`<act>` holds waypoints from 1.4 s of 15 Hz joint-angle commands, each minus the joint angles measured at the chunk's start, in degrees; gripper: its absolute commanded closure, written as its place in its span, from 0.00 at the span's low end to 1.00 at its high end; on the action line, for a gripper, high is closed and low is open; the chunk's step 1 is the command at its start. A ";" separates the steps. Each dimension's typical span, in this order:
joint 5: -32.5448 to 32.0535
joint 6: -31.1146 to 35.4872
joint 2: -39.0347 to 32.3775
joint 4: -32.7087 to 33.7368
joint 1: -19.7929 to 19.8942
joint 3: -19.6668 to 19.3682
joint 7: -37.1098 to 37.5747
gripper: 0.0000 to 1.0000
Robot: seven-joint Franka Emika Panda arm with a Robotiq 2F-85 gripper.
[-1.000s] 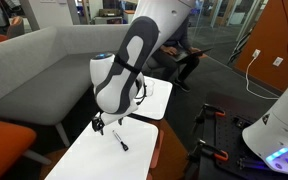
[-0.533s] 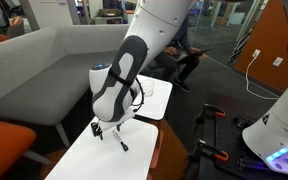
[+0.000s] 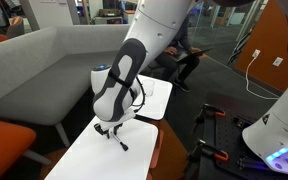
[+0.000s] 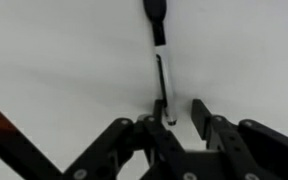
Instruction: Put the marker in the glass cup
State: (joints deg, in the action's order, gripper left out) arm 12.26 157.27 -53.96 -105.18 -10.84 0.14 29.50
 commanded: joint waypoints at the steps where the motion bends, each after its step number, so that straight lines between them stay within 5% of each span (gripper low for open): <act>1: 1.45 -0.63 -0.06 0.68 -0.14 -0.15 -0.76 0.94; 5: 1.35 0.20 1.11 -0.27 -0.82 -0.93 0.02 0.97; 7: 1.00 1.56 2.52 -1.81 -3.67 -4.42 3.98 0.97; 14: -1.97 4.98 11.73 -11.91 -16.52 -23.36 23.88 0.97; 21: -14.18 0.24 11.19 -14.99 -28.09 -44.69 44.97 0.97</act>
State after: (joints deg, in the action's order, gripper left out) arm 2.57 159.65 -41.67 -119.40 -33.61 -37.58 66.40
